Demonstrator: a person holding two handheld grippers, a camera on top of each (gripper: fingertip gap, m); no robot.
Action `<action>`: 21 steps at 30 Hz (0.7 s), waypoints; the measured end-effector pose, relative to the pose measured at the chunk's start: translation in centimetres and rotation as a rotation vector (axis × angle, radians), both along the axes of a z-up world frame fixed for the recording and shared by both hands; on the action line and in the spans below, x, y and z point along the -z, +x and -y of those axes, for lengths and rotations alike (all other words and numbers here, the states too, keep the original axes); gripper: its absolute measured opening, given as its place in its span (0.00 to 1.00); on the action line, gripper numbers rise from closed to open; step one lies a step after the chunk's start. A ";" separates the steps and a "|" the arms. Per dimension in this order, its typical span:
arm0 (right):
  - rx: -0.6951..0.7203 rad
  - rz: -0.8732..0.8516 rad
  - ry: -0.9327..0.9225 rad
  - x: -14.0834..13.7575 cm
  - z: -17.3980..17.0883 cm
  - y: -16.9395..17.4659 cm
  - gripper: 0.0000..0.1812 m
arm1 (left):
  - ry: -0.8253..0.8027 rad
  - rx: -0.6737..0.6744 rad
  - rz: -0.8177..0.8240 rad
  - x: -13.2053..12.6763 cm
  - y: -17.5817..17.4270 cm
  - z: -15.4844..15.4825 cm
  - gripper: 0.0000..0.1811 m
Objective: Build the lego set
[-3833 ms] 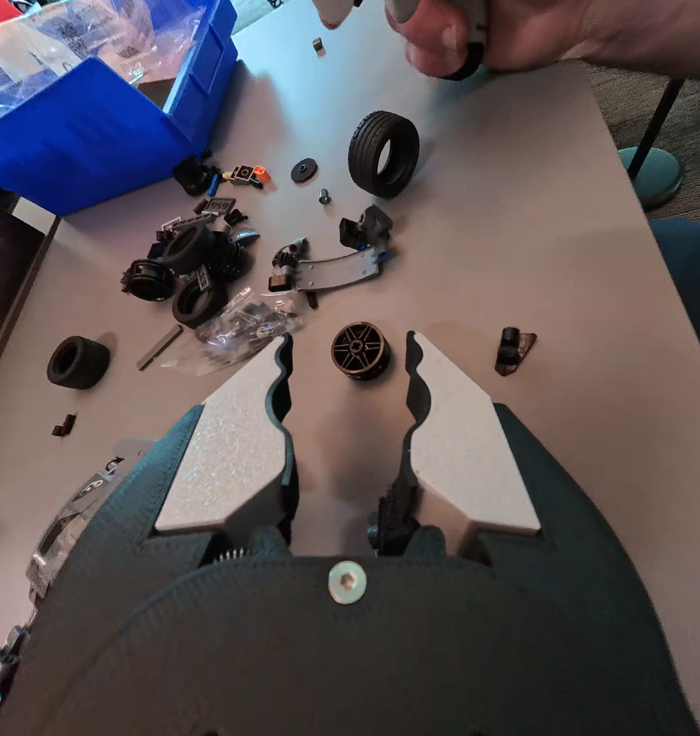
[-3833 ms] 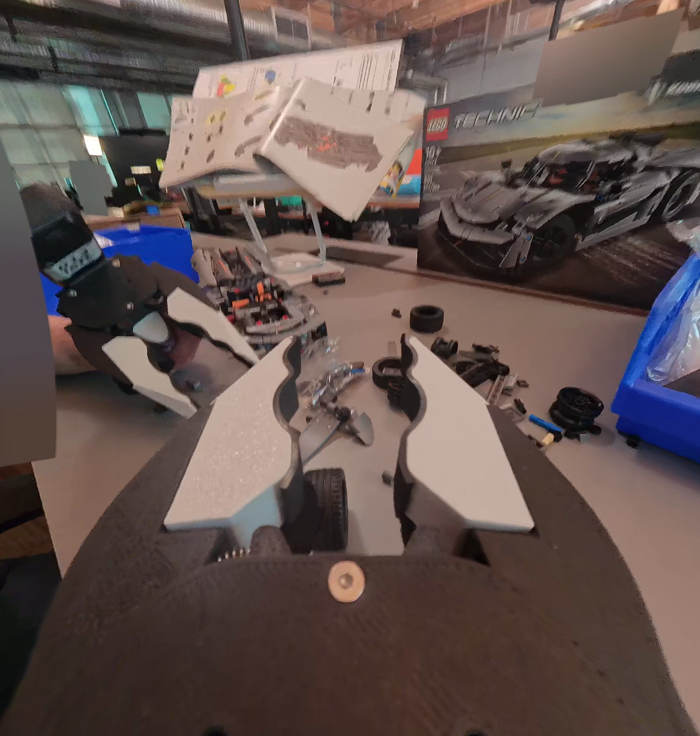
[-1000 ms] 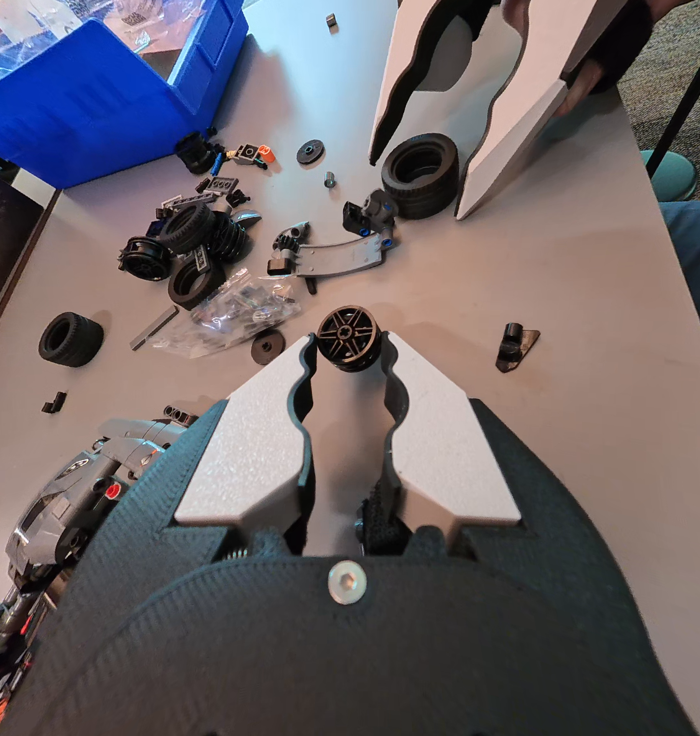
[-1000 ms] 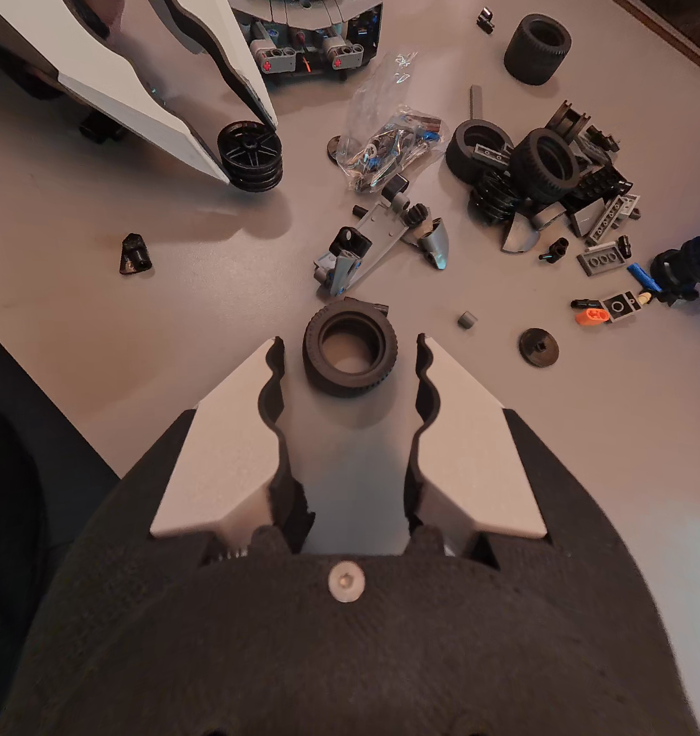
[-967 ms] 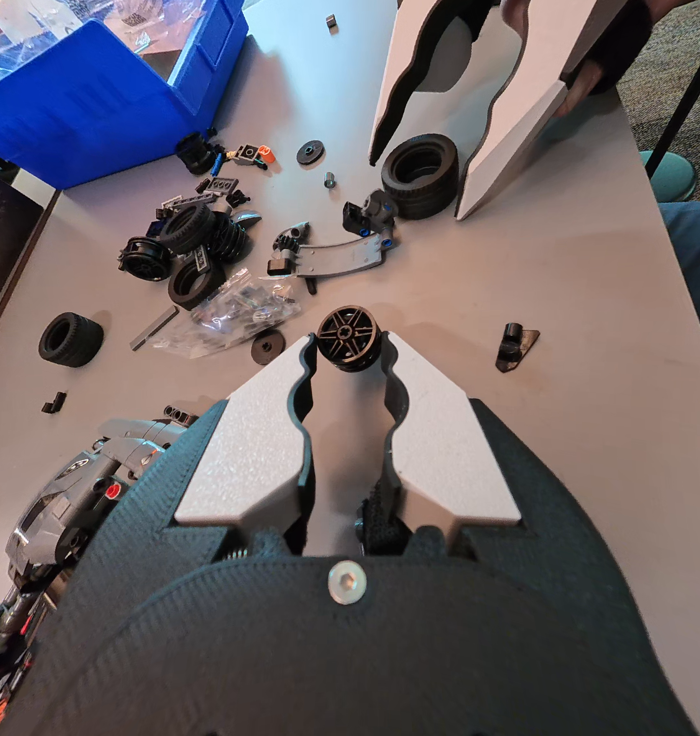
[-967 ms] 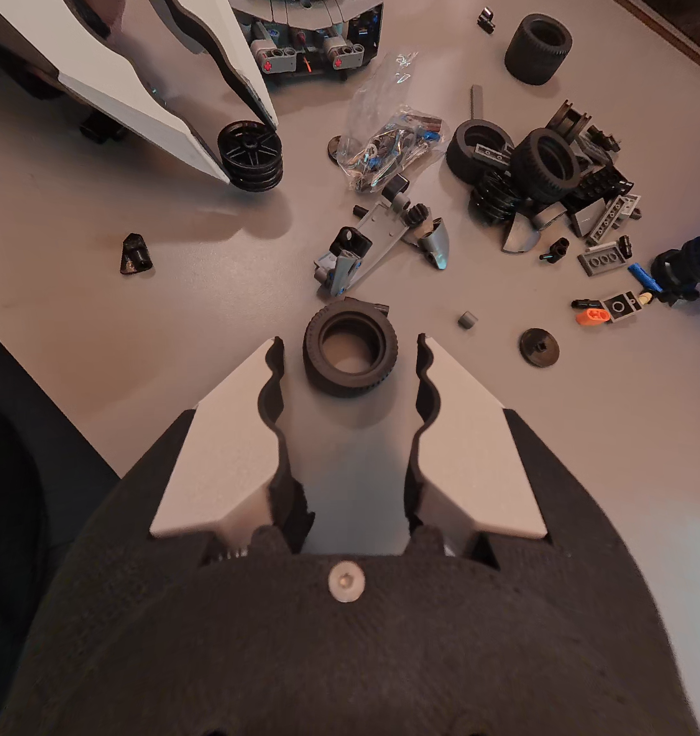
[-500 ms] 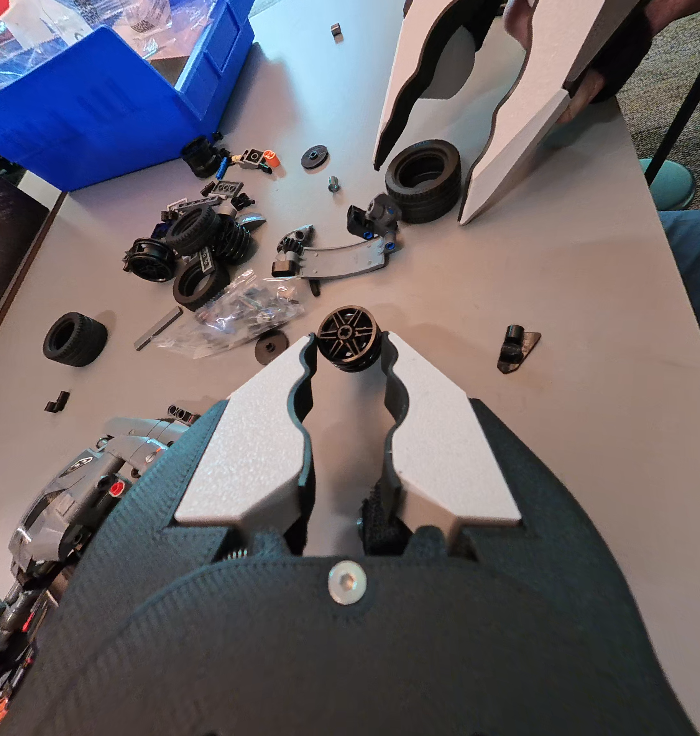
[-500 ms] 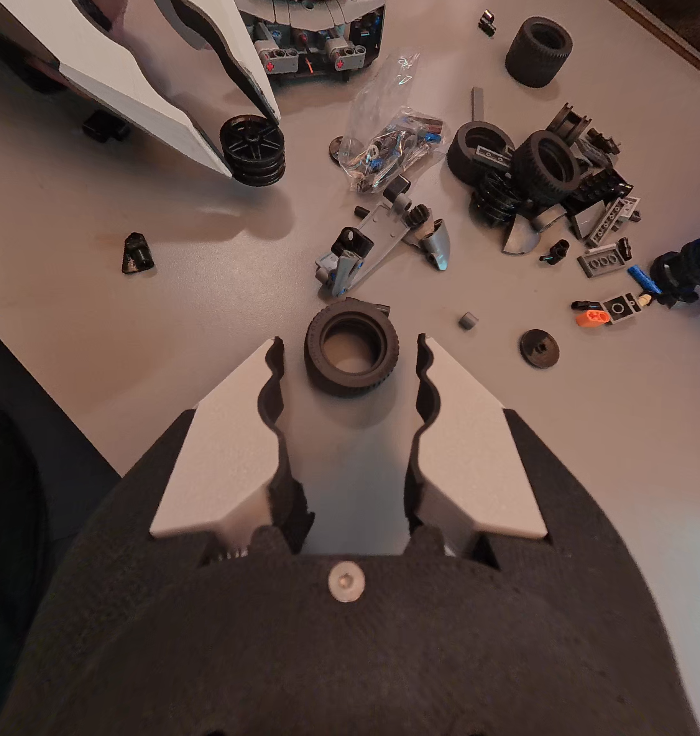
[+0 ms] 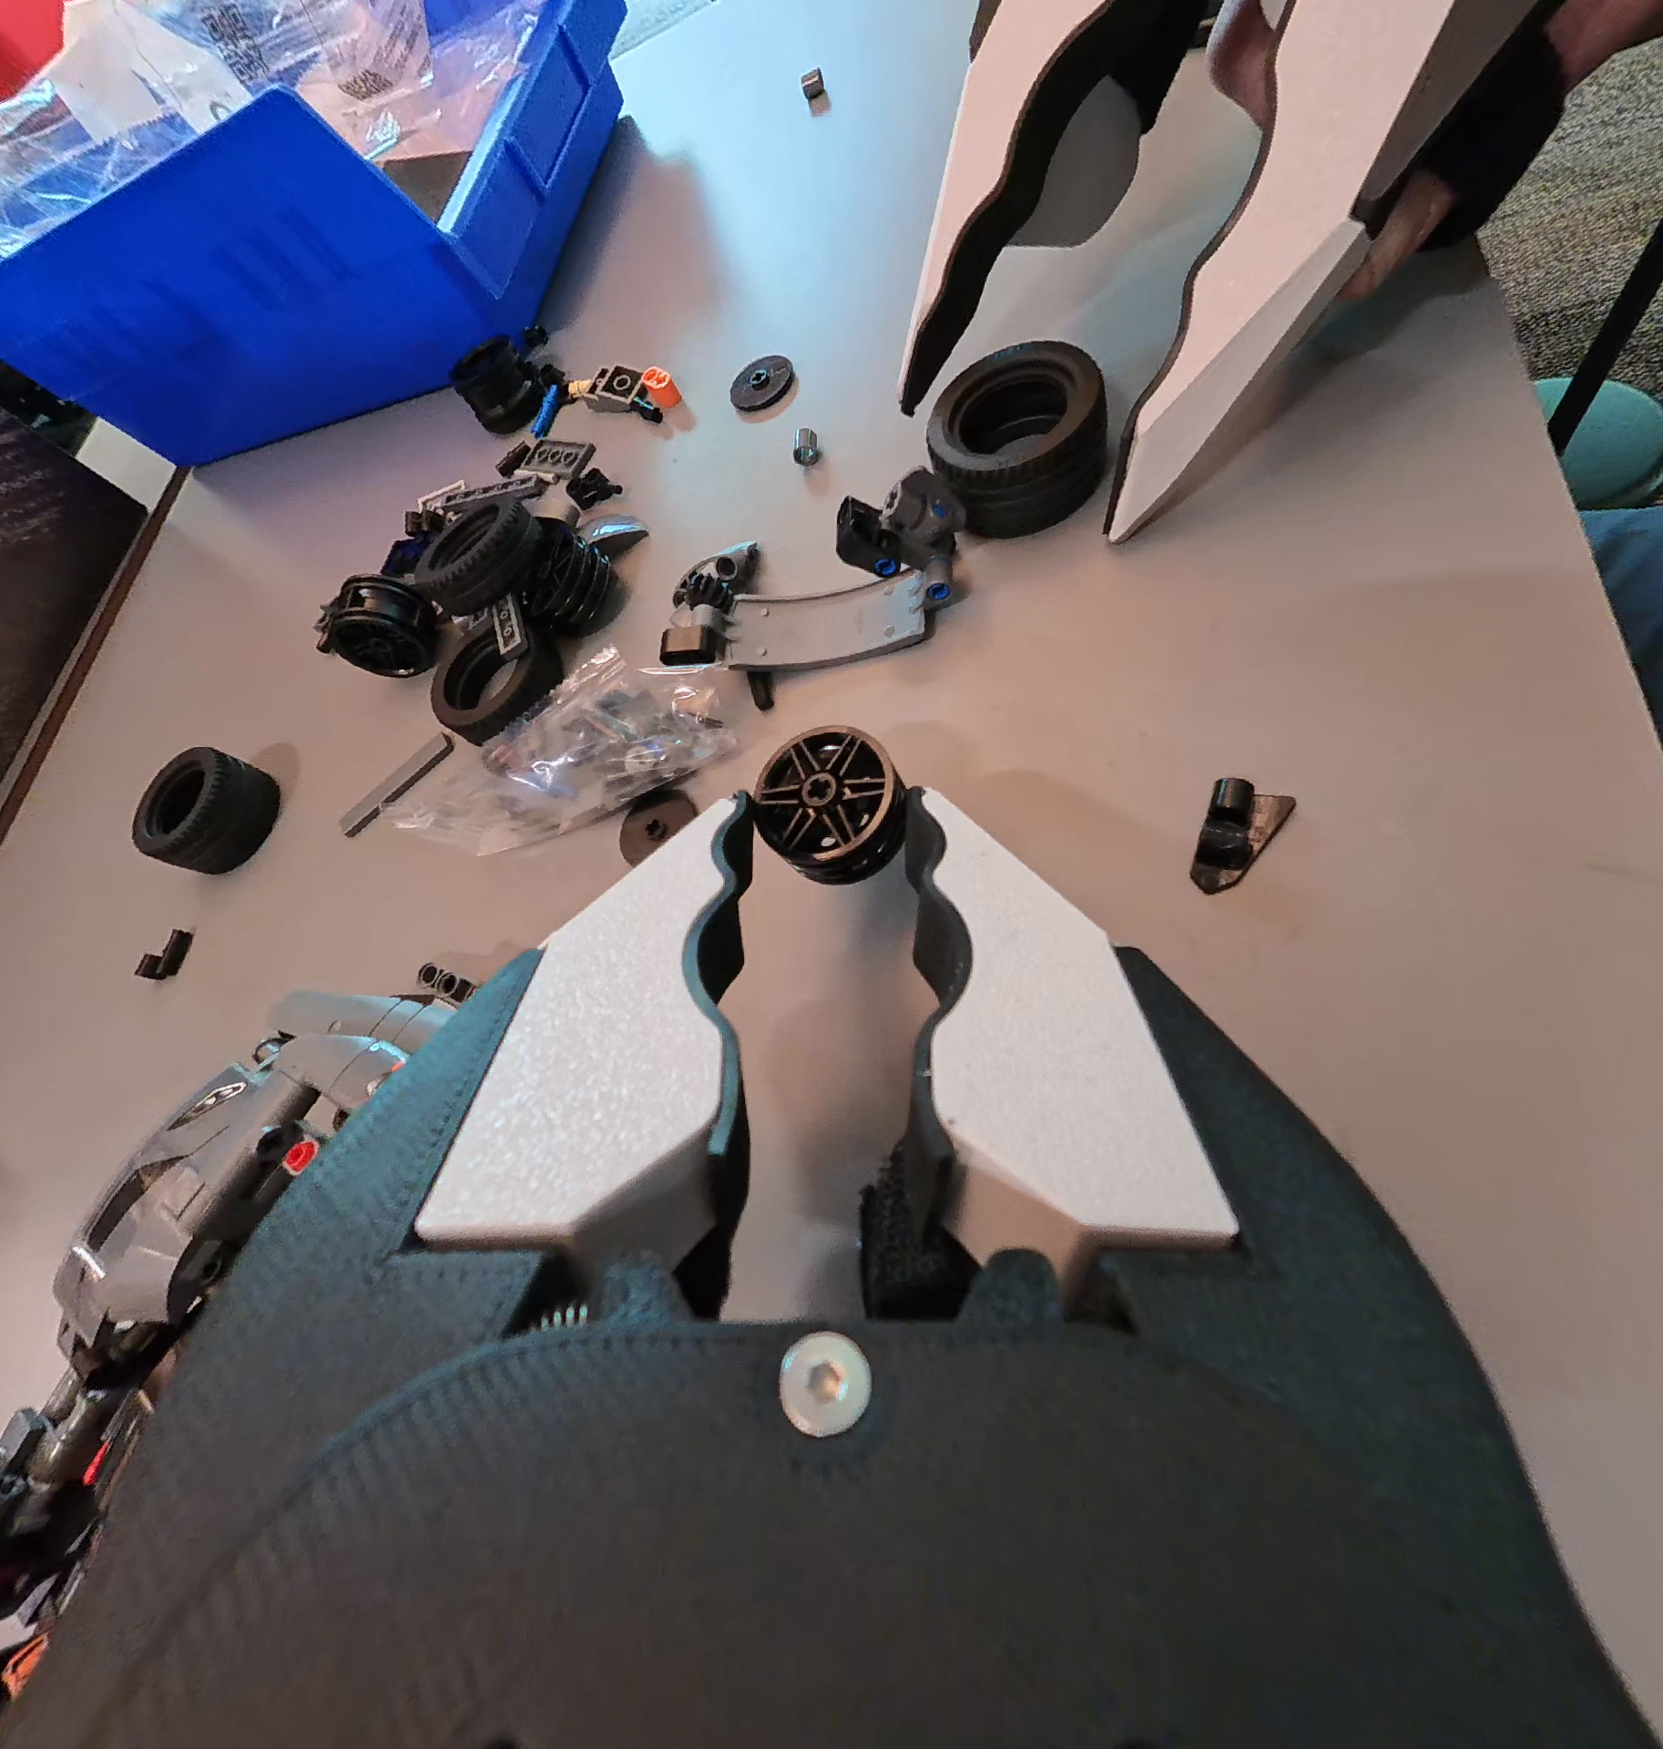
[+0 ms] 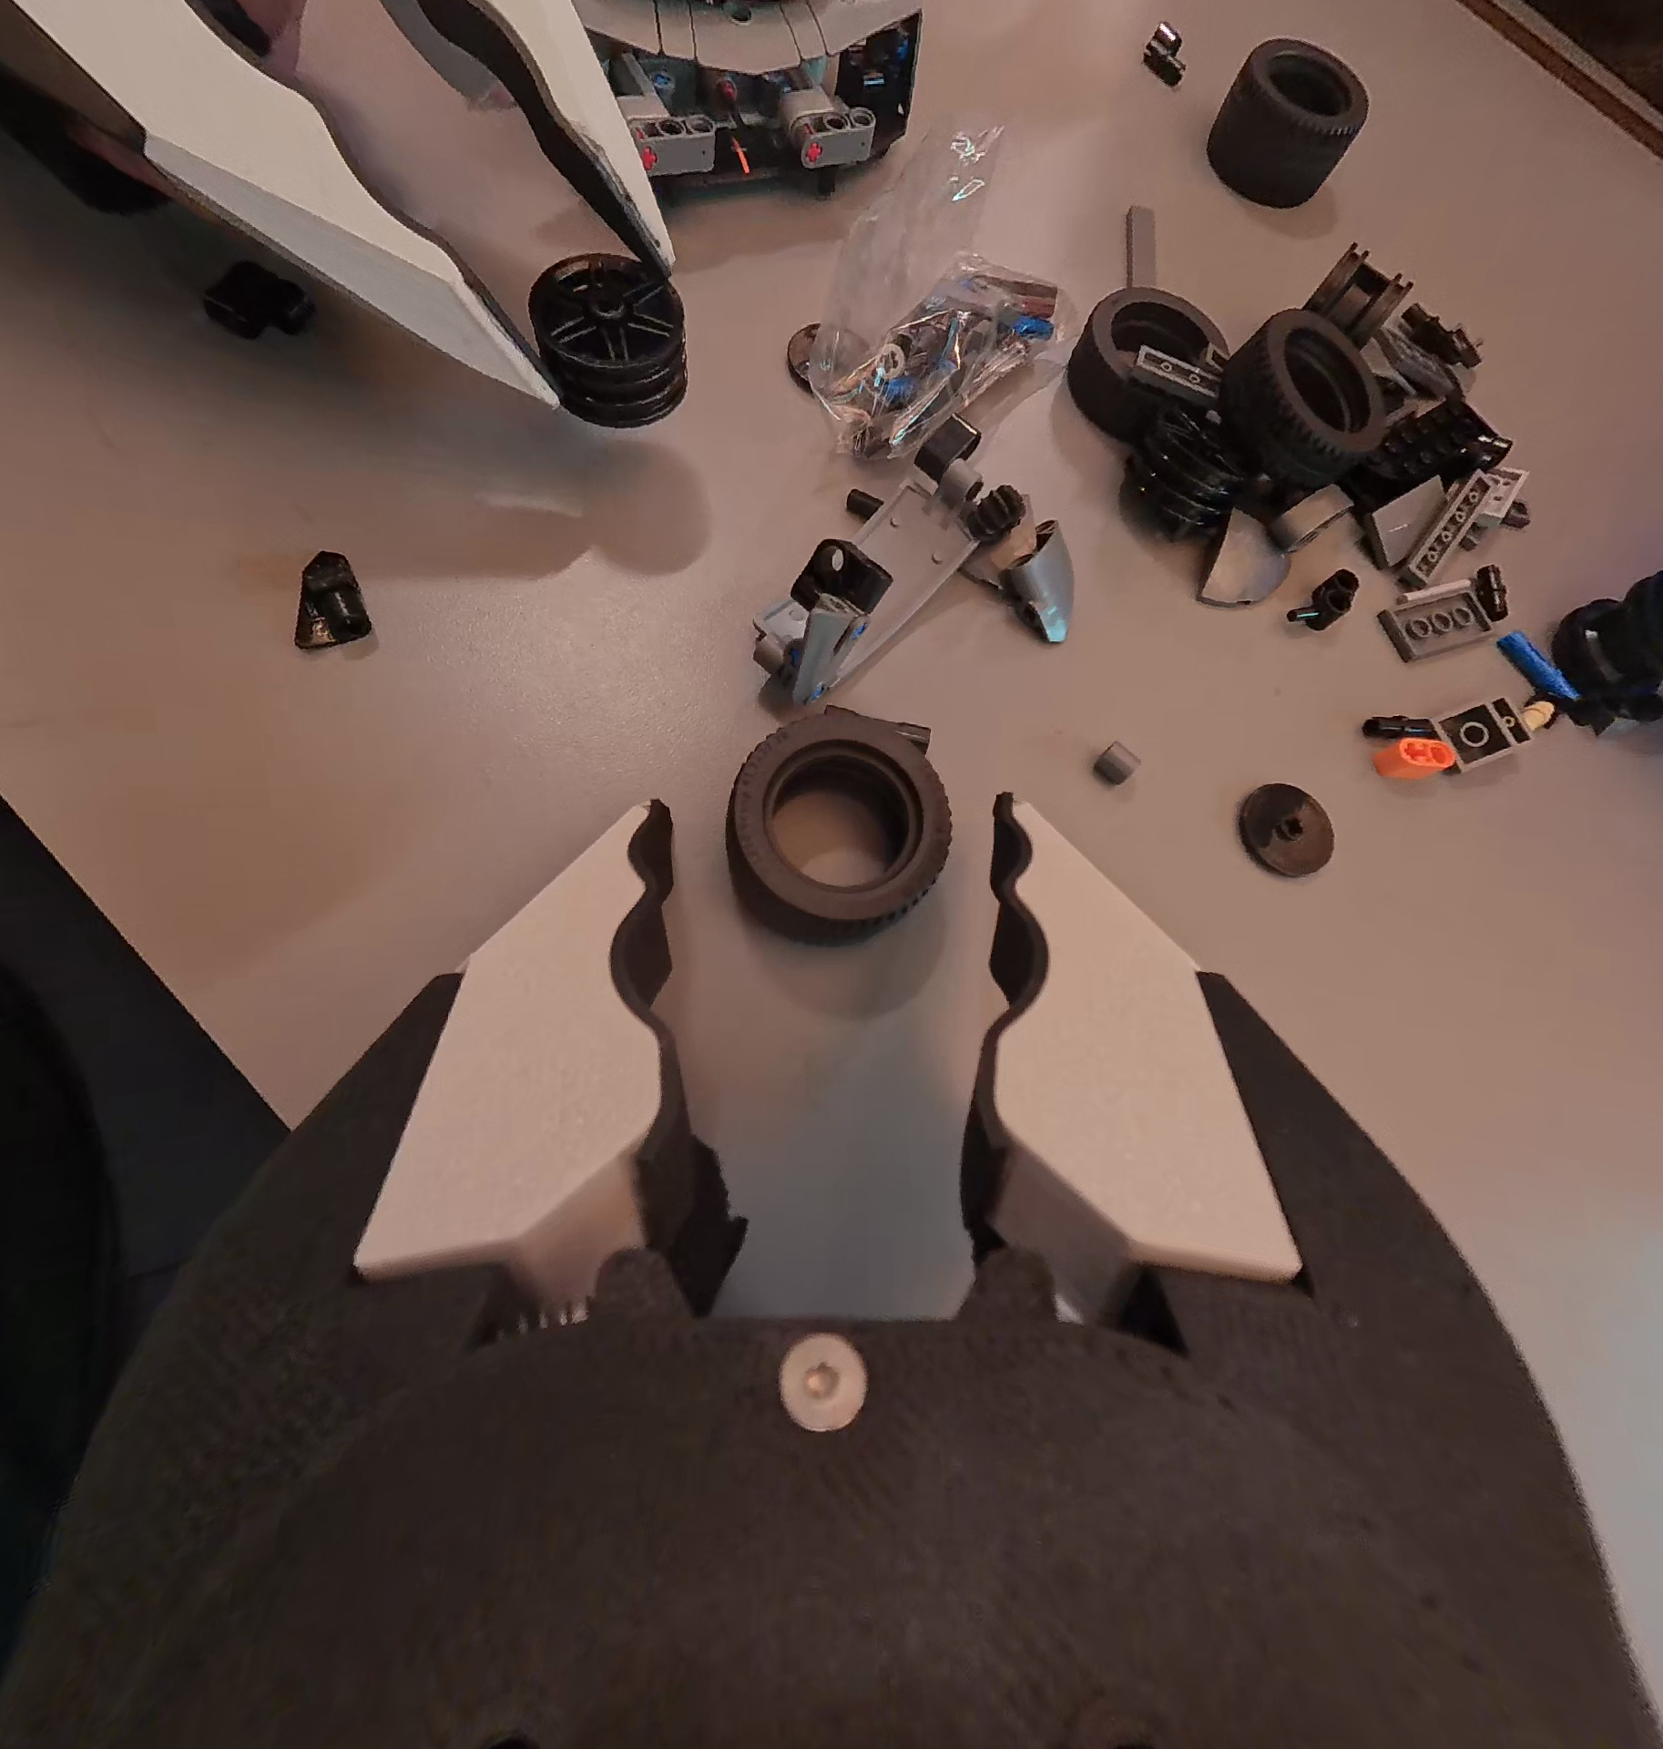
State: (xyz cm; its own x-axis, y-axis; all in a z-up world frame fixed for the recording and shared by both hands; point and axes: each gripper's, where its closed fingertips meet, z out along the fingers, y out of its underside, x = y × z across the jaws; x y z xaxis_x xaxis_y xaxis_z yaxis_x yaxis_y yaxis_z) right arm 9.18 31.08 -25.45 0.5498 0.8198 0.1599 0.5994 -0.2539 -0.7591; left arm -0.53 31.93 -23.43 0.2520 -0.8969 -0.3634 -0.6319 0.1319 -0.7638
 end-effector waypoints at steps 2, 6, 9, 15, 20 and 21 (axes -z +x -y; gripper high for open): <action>0.000 0.000 -0.001 0.0 0.0 0.0 0.37 | 0.003 0.002 0.002 -0.1 0.0 0.0 0.16; 0.001 0.000 0.001 0.0 0.0 0.0 0.37 | 0.011 0.005 0.000 -0.2 0.0 0.2 0.16; 0.001 0.000 0.001 0.0 0.0 0.0 0.37 | 0.016 0.002 0.006 -0.4 -0.1 0.1 0.16; 0.001 0.002 0.007 0.0 0.0 0.0 0.37 | 0.012 -0.001 0.009 -0.3 -0.1 0.0 0.16; 0.000 0.002 0.008 0.0 0.0 0.0 0.37 | 0.010 -0.005 0.008 -0.3 -0.1 -0.1 0.17; 0.000 0.003 0.009 0.0 0.0 0.0 0.37 | 0.012 -0.005 0.010 -0.3 -0.1 -0.2 0.17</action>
